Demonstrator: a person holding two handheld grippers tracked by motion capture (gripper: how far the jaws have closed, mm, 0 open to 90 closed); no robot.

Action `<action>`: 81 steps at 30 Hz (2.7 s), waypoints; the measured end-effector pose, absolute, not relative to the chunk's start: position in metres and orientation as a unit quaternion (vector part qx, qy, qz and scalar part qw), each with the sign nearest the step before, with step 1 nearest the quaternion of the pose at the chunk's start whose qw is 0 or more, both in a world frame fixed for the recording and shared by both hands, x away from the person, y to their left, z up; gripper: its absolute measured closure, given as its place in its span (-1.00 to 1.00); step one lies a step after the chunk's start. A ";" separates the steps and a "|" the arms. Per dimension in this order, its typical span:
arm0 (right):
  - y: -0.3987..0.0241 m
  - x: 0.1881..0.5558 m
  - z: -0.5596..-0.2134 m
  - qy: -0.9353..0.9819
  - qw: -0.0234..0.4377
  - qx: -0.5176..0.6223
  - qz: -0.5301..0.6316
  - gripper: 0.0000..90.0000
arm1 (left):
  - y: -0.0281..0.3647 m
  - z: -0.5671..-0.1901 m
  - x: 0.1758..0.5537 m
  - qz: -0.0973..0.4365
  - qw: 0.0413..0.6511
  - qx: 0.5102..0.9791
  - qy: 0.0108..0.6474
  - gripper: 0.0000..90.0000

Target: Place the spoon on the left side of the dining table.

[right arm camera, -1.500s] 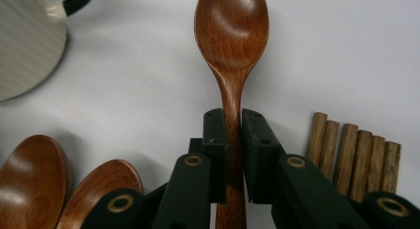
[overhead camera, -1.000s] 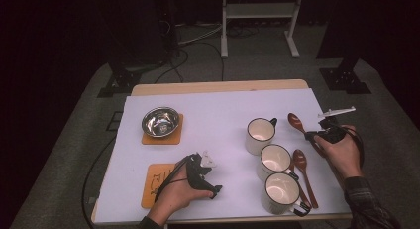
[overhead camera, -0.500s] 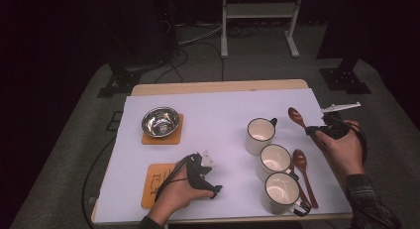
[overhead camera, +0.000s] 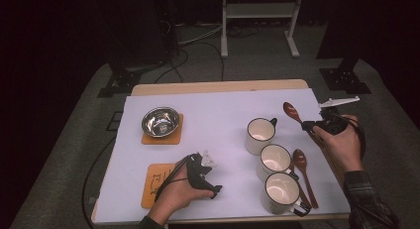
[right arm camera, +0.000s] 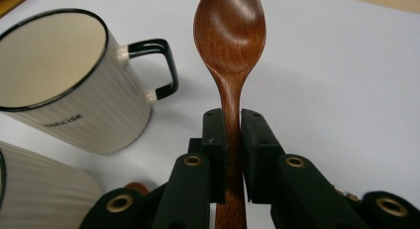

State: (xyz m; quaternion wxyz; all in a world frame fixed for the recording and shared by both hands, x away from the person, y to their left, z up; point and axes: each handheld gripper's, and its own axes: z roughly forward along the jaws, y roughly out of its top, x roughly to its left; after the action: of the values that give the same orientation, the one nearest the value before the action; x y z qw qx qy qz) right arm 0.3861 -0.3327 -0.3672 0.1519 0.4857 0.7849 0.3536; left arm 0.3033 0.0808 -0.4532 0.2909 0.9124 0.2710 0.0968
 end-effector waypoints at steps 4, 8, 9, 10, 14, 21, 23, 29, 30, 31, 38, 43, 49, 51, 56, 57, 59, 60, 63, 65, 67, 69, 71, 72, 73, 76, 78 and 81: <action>-0.328 0.386 -0.362 0.788 0.151 0.477 0.358 0.79 | 0.081 -0.453 0.304 0.097 0.290 0.913 0.271 -0.97; -0.325 0.387 -0.359 0.791 0.151 0.470 0.362 0.79 | 0.080 -0.453 0.304 0.097 0.288 0.914 0.270 -0.97; -0.324 0.388 -0.358 0.791 0.151 0.470 0.363 0.79 | 0.080 -0.453 0.304 0.097 0.287 0.914 0.270 -0.97; -0.323 0.388 -0.357 0.791 0.150 0.468 0.364 0.79 | 0.080 -0.453 0.304 0.097 0.286 0.914 0.270 -0.97; -0.318 0.390 -0.354 0.794 0.150 0.462 0.366 0.79 | 0.080 -0.453 0.304 0.097 0.286 0.914 0.271 -0.97; -0.311 0.393 -0.347 0.797 0.151 0.454 0.370 0.79 | 0.080 -0.452 0.304 0.097 0.285 0.915 0.270 -0.97; -0.308 0.394 -0.347 0.798 0.150 0.451 0.370 0.79 | 0.080 -0.452 0.304 0.097 0.285 0.915 0.270 -0.97; -0.301 0.399 -0.345 0.801 0.146 0.447 0.372 0.79 | 0.080 -0.452 0.304 0.096 0.283 0.915 0.269 -0.97; -0.299 0.399 -0.345 0.801 0.145 0.445 0.373 0.79 | 0.080 -0.452 0.304 0.096 0.283 0.915 0.269 -0.97; -0.298 0.400 -0.345 0.801 0.143 0.445 0.375 0.79 | 0.080 -0.452 0.304 0.096 0.283 0.915 0.269 -0.97; -0.287 0.405 -0.341 0.805 0.140 0.436 0.377 0.79 | 0.079 -0.452 0.305 0.095 0.282 0.916 0.270 -0.97; -0.279 0.410 -0.338 0.810 0.138 0.429 0.376 0.79 | 0.079 -0.452 0.305 0.095 0.282 0.915 0.271 -0.97; -0.268 0.415 -0.336 0.814 0.137 0.423 0.373 0.79 | 0.079 -0.452 0.305 0.096 0.283 0.915 0.270 -0.97; -0.263 0.417 -0.334 0.817 0.138 0.418 0.373 0.79 | 0.079 -0.452 0.305 0.095 0.282 0.916 0.270 -0.97; -0.255 0.421 -0.332 0.820 0.138 0.409 0.375 0.79 | 0.079 -0.452 0.305 0.095 0.281 0.916 0.271 -0.97; -0.253 0.422 -0.332 0.822 0.139 0.407 0.375 0.79 | 0.079 -0.452 0.305 0.095 0.281 0.916 0.271 -0.97; -0.250 0.424 -0.332 0.822 0.137 0.406 0.375 0.79 | 0.079 -0.452 0.305 0.095 0.281 0.916 0.271 -0.97; -0.249 0.425 -0.332 0.822 0.137 0.407 0.376 0.79 | 0.079 -0.452 0.305 0.095 0.281 0.916 0.271 -0.97; -0.244 0.428 -0.331 0.823 0.131 0.404 0.377 0.79 | 0.079 -0.452 0.305 0.095 0.280 0.916 0.271 -0.97; -0.240 0.430 -0.331 0.824 0.130 0.401 0.378 0.79 | 0.079 -0.452 0.305 0.095 0.280 0.916 0.271 -0.97; -0.236 0.431 -0.330 0.825 0.129 0.398 0.380 0.79 | 0.079 -0.452 0.305 0.095 0.280 0.916 0.271 -0.97; -0.232 0.433 -0.329 0.826 0.129 0.394 0.383 0.79 | 0.079 -0.452 0.305 0.095 0.280 0.916 0.271 -0.97; -0.229 0.433 -0.328 0.826 0.128 0.394 0.382 0.79 | 0.079 -0.452 0.305 0.095 0.280 0.916 0.271 -0.97; -0.227 0.434 -0.329 0.827 0.129 0.391 0.383 0.79 | 0.079 -0.452 0.305 0.094 0.280 0.916 0.272 -0.97; -0.225 0.435 -0.329 0.828 0.128 0.390 0.383 0.79 | 0.078 -0.452 0.305 0.094 0.279 0.916 0.271 -0.97; -0.220 0.438 -0.330 0.829 0.128 0.388 0.382 0.79 | 0.078 -0.452 0.305 0.094 0.279 0.916 0.272 -0.97; -0.216 0.440 -0.330 0.831 0.125 0.384 0.382 0.79 | 0.078 -0.452 0.305 0.093 0.279 0.916 0.272 -0.97; -0.210 0.442 -0.329 0.833 0.124 0.381 0.383 0.79 | 0.078 -0.452 0.305 0.094 0.279 0.916 0.272 -0.97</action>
State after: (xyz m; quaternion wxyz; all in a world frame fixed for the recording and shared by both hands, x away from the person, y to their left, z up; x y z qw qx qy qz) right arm 0.4424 -0.2099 -0.3287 0.1235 0.3807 0.8327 0.3826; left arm 0.3052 0.0783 -0.4518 0.2793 0.9161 0.2718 0.0940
